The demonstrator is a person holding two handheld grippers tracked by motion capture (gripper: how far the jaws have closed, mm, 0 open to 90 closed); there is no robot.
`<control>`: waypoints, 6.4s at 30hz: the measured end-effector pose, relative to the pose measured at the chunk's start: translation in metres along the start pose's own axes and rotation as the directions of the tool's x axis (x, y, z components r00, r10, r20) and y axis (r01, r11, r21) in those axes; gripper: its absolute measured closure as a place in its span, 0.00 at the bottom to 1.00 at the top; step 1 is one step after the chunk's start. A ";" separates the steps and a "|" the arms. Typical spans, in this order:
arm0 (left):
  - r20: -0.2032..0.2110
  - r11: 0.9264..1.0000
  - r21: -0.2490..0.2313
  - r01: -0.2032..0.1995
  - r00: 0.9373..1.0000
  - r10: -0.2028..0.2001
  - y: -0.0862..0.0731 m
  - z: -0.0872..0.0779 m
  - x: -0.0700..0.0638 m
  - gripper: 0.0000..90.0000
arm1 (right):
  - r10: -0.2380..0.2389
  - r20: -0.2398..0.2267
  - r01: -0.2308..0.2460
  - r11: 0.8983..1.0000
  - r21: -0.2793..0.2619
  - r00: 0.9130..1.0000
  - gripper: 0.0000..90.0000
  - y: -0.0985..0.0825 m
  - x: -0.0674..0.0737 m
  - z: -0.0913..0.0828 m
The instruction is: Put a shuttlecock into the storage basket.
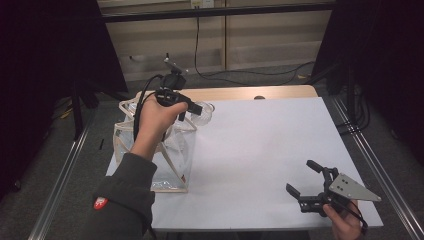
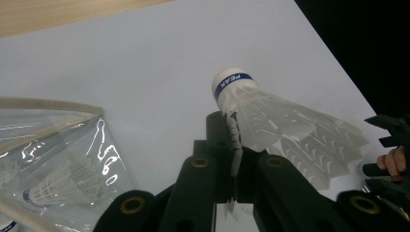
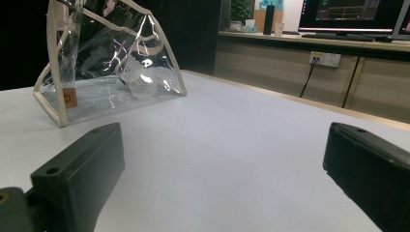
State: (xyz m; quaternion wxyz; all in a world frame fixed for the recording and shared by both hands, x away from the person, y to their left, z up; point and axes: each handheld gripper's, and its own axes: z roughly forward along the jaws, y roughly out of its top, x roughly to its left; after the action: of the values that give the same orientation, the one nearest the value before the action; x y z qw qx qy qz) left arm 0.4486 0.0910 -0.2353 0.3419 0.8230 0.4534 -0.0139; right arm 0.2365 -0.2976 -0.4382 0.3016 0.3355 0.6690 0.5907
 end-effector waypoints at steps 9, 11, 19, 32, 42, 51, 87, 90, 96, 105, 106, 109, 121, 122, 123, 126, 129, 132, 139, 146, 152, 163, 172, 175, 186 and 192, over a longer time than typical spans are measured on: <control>-0.003 1.000 0.001 0.005 1.000 -0.005 0.001 -0.007 0.004 0.99 | -0.002 -0.002 0.002 1.000 0.001 1.000 0.01 0.000 0.000 0.000; -0.003 1.000 0.002 0.005 1.000 -0.005 0.001 -0.008 0.004 0.99 | -0.002 -0.002 0.002 1.000 0.001 1.000 0.01 0.000 0.000 0.000; -0.009 1.000 -0.003 0.008 1.000 -0.008 0.001 -0.013 0.007 0.99 | -0.001 -0.002 0.001 1.000 0.001 1.000 0.01 0.000 0.000 0.000; -0.020 1.000 -0.006 0.013 1.000 -0.013 0.001 -0.021 0.011 0.99 | -0.002 -0.002 0.002 1.000 -0.002 1.000 0.01 0.000 0.000 0.000; -0.027 1.000 -0.009 0.016 1.000 -0.016 0.000 -0.026 0.015 0.99 | -0.002 -0.002 0.002 1.000 0.000 1.000 0.01 0.000 0.000 0.000; -0.038 1.000 -0.011 0.019 0.999 -0.020 -0.001 -0.033 0.019 0.99 | -0.002 -0.003 0.002 1.000 -0.002 1.000 0.01 0.000 0.000 0.000; -0.072 0.999 -0.028 0.037 0.997 -0.039 -0.004 -0.054 0.032 0.99 | -0.001 -0.003 0.001 1.000 -0.002 1.000 0.01 0.000 0.001 0.000; -0.076 0.999 -0.035 0.041 0.996 -0.044 -0.004 -0.056 0.034 0.99 | 0.002 -0.003 -0.002 1.000 -0.003 1.000 0.01 0.000 0.001 0.001; -0.084 0.998 -0.037 0.045 0.995 -0.048 -0.005 -0.060 0.037 0.99 | 0.001 -0.003 -0.001 1.000 -0.002 1.000 0.01 0.000 0.001 0.001; -0.089 0.997 -0.049 0.052 0.994 -0.057 -0.006 -0.064 0.041 0.99 | -0.002 -0.002 0.002 1.000 -0.001 1.000 0.01 0.000 0.001 0.001; -0.089 0.997 -0.049 0.052 0.994 -0.056 -0.006 -0.064 0.041 0.99 | 0.001 0.000 -0.001 1.000 -0.002 1.000 0.01 0.000 0.001 0.001; -0.087 0.997 -0.048 0.058 0.994 -0.062 -0.006 -0.065 0.042 0.99 | 0.001 -0.001 -0.001 1.000 -0.002 1.000 0.01 0.000 0.001 0.001; -0.103 0.996 -0.061 0.061 0.992 -0.067 -0.007 -0.069 0.045 0.99 | 0.000 -0.002 0.000 1.000 -0.002 1.000 0.01 0.000 0.001 0.000; -0.105 0.996 -0.062 0.062 0.992 -0.068 -0.007 -0.069 0.045 0.99 | 0.000 -0.002 0.000 1.000 -0.001 1.000 0.01 0.000 0.001 0.000; -0.105 0.996 -0.062 0.061 0.992 -0.067 -0.007 -0.070 0.045 0.99 | -0.001 -0.002 0.001 1.000 -0.002 1.000 0.01 0.000 0.001 0.001; -0.107 0.996 -0.062 0.059 0.992 -0.066 -0.008 -0.072 0.046 0.99 | 0.000 -0.001 0.000 1.000 -0.001 1.000 0.01 0.000 0.001 0.000; -0.111 0.997 -0.059 0.058 0.992 -0.064 -0.008 -0.074 0.047 0.99 | 0.000 -0.002 0.000 1.000 -0.001 1.000 0.01 0.000 0.001 0.001; -0.111 0.996 -0.061 0.060 0.992 -0.066 -0.009 -0.074 0.048 0.99 | -0.001 -0.001 0.001 1.000 -0.002 1.000 0.01 0.000 0.001 0.001; -0.122 0.995 -0.069 0.070 0.990 -0.078 -0.010 -0.076 0.051 0.99 | 0.000 -0.001 0.000 1.000 -0.001 1.000 0.01 0.000 0.001 0.001; -0.129 0.994 -0.077 0.074 0.988 -0.084 -0.011 -0.078 0.055 0.99 | -0.002 -0.001 0.002 1.000 -0.001 1.000 0.01 0.000 0.001 0.000; -0.139 0.994 -0.079 0.080 0.986 -0.090 -0.013 -0.080 0.057 0.99 | -0.002 -0.001 0.002 1.000 -0.002 1.000 0.01 0.000 0.001 0.000; -0.148 0.993 -0.085 0.088 0.984 -0.099 -0.015 -0.083 0.062 0.99 | 0.000 -0.001 0.000 1.000 -0.002 1.000 0.01 0.000 0.001 0.000; -0.162 0.992 -0.091 0.093 0.981 -0.107 -0.017 -0.087 0.067 0.99 | -0.002 -0.003 0.002 1.000 -0.002 1.000 0.01 0.000 0.001 0.001; -0.169 0.992 -0.089 0.094 0.980 -0.108 -0.018 -0.088 0.068 0.99 | -0.001 -0.001 0.001 1.000 -0.002 1.000 0.01 0.000 0.001 0.001; -0.182 0.990 -0.096 0.106 0.976 -0.122 -0.022 -0.090 0.074 0.99 | -0.001 -0.004 0.001 1.000 0.001 1.000 0.01 0.000 0.002 0.001; -0.191 0.990 -0.090 0.108 0.974 -0.124 -0.024 -0.088 0.076 0.99 | 0.000 -0.004 0.000 1.000 0.001 1.000 0.01 0.000 0.002 0.001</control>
State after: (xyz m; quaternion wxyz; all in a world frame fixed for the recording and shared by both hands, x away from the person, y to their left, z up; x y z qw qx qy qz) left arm 0.4497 0.2063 -0.2064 0.3266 0.7783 0.5322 0.0652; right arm 0.2362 -0.2957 -0.4381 0.3004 0.3344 0.6698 0.5910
